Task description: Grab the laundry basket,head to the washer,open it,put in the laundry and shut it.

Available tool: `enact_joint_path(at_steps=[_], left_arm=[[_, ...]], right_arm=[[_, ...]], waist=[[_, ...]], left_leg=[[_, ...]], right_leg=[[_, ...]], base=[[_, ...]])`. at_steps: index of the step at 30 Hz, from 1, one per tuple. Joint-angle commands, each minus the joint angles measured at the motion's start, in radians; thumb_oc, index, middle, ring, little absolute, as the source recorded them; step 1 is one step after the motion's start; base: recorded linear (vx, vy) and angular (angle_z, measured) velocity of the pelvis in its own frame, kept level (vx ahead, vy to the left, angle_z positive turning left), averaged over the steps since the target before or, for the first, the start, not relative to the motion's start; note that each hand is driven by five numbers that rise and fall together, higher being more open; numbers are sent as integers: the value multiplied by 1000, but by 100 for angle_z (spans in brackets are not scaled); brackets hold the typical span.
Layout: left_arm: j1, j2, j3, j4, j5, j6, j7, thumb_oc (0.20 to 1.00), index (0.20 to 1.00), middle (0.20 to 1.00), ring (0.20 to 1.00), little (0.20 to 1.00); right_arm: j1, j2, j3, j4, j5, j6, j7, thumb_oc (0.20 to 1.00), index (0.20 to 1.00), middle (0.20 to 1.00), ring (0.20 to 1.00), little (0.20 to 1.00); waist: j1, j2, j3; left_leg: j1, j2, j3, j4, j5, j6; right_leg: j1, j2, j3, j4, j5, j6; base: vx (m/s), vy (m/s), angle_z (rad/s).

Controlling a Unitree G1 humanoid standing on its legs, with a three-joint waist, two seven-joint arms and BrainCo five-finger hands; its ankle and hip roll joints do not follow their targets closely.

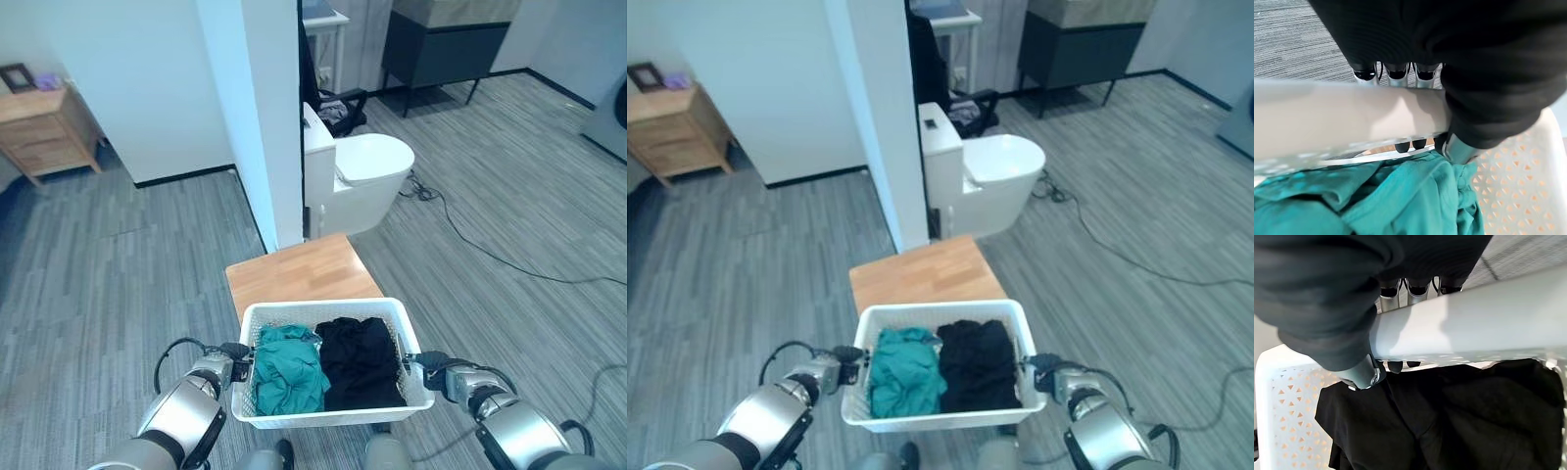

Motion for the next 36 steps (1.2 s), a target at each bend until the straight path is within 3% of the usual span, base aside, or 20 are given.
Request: enact_joint_path(at_steps=[1,2,3,5,6,7,8,13,21,24,25,26,27,31,32,33,36], left_arm=[[-93,-36,136,-5,-62,-34,-56,200,200,200,200,200],[-104,-27,131,0,-63,-27,-59,200,200,200,200,200],[-104,-27,131,0,-63,-27,-59,200,200,200,200,200],[-137,-6,121,3,-77,-18,-51,200,200,200,200,200],[-139,-11,131,-3,-95,-24,-45,200,200,200,200,200],[-135,-12,137,-9,-100,-27,-44,200,200,200,200,200],[-116,-22,159,-38,-121,-53,-32,200,200,200,200,200],[-41,-41,184,-119,-145,-105,-3,200,200,200,200,200],[-31,-44,157,-98,-111,-101,-10,200,200,200,200,200],[-30,-39,155,-100,-115,-99,-13,200,200,200,200,200],[-31,-37,153,-97,-120,-100,-12,200,200,200,200,200],[-31,-33,152,-98,-142,-102,-14,200,200,200,200,200],[-28,-34,149,-99,-154,-105,-13,200,200,200,200,200],[-25,-48,130,-102,-141,-103,-16,200,200,200,200,200],[-24,-52,121,-109,-134,-107,-13,200,200,200,200,200],[-25,-51,117,-113,-131,-112,-9,200,200,200,200,200],[-14,-46,131,-109,-134,-108,-15,200,200,200,200,200]], right_arm=[[-176,-22,-86,-1,155,-39,87,200,200,200,200,200],[-182,-13,-67,7,124,-36,89,200,200,200,200,200],[-182,-13,-67,7,124,-36,89,200,200,200,200,200],[-205,11,-25,42,64,-33,89,200,200,200,200,200],[-218,28,-5,51,31,-32,87,200,200,200,200,200],[-222,30,6,46,19,-30,84,200,200,200,200,200],[-232,32,27,44,-20,-41,70,200,200,200,200,200],[-154,27,21,16,-10,-67,58,200,200,200,200,200],[-142,4,9,24,-1,-79,32,200,200,200,200,200],[-142,0,16,11,7,-79,30,200,200,200,200,200],[-147,2,25,8,8,-81,25,200,200,200,200,200],[-157,5,35,7,7,-76,27,200,200,200,200,200],[-159,9,39,8,6,-76,28,200,200,200,200,200],[-157,12,27,1,21,-80,22,200,200,200,200,200],[-151,9,29,-12,23,-88,20,200,200,200,200,200],[-141,9,35,-25,21,-90,28,200,200,200,200,200],[-117,22,21,-26,26,-90,27,200,200,200,200,200]], waist=[[50,114,44],[51,115,39],[52,115,40],[65,109,10],[76,111,7],[84,109,5],[81,103,15],[38,107,26],[-8,112,9],[-12,97,13],[-2,86,17],[24,69,23],[35,66,25],[34,76,7],[39,84,14],[38,89,22],[28,95,17]], left_leg=[[74,39,4,-154,41,-32],[81,48,32,-187,65,-29],[83,48,33,-188,66,-29],[81,69,109,-220,93,-20],[91,83,160,-238,103,-25],[100,84,167,-241,87,-35],[89,101,222,-227,95,-46],[95,141,235,-217,113,-71],[108,195,257,-212,140,-112],[95,212,234,-139,121,-118],[79,202,172,-85,121,-120],[35,147,40,-49,144,-106],[25,121,-11,-58,128,-98],[11,101,-33,-161,144,-84],[-32,79,-78,-184,183,-94],[-42,85,-76,-188,198,-99],[7,79,-58,-216,173,-78]], right_leg=[[50,-21,-278,28,-57,78],[75,-5,-304,103,-109,59],[75,-5,-303,103,-109,59],[130,57,-304,158,-192,35],[151,61,-337,134,-211,23],[177,61,-355,118,-231,33],[163,74,-350,74,-218,28],[161,134,-284,48,-234,-5],[171,193,-236,18,-242,-27],[185,206,-222,10,-246,-38],[191,214,-201,7,-244,-48],[189,225,-153,-10,-216,-64],[197,233,-127,-17,-214,-62],[202,245,-90,-31,-209,-58],[207,255,-71,-26,-213,-59],[205,258,-66,-13,-218,-58],[202,258,-33,15,-232,-52]], base=[[-152,119,-174],[-115,71,-164],[-98,58,-153],[-140,-16,-98],[-120,-47,-96],[-128,-169,-185],[-69,-211,-186],[-6,-193,-72],[34,-170,-25],[54,-139,-25],[9,-127,-21],[39,-151,-21],[48,-110,-123],[132,57,-100],[104,109,-23],[122,153,-22],[98,168,-47]])
